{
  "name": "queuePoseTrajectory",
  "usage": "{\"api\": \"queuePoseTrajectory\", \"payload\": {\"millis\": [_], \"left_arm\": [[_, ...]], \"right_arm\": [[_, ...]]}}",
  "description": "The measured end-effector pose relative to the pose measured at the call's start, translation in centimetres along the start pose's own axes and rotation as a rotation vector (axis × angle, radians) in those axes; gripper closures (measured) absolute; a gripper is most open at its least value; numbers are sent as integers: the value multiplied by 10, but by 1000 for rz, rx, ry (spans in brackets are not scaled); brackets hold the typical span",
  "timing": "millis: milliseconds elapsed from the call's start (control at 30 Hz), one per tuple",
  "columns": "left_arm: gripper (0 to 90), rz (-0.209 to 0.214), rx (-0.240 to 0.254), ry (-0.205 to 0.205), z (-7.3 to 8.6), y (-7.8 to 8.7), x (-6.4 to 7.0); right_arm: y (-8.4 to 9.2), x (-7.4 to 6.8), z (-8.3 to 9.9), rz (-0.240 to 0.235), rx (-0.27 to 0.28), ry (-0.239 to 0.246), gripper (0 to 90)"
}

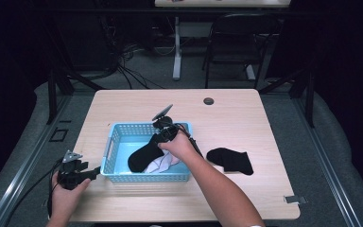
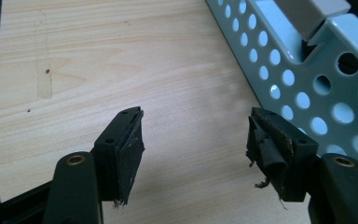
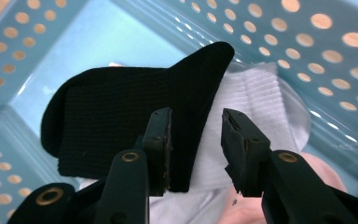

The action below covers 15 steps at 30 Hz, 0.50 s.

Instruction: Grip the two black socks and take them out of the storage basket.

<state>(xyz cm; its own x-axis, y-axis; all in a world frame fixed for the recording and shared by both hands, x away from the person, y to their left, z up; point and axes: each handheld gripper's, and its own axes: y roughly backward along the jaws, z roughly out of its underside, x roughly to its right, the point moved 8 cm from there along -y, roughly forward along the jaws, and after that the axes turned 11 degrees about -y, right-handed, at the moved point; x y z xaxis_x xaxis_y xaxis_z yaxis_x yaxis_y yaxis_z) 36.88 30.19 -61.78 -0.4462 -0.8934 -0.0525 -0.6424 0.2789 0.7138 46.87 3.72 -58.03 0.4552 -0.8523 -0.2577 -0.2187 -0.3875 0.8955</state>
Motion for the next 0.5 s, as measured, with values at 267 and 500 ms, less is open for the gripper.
{"api": "queuePoseTrajectory", "payload": {"millis": [267,500], "left_arm": [[354,7,1,-2,0,-1,1],[354,6,2,-3,-1,-1,2]], "right_arm": [[-18,0,-1,12,-20,-22,626],[-20,-4,0,-17,-45,-51,705]]}}
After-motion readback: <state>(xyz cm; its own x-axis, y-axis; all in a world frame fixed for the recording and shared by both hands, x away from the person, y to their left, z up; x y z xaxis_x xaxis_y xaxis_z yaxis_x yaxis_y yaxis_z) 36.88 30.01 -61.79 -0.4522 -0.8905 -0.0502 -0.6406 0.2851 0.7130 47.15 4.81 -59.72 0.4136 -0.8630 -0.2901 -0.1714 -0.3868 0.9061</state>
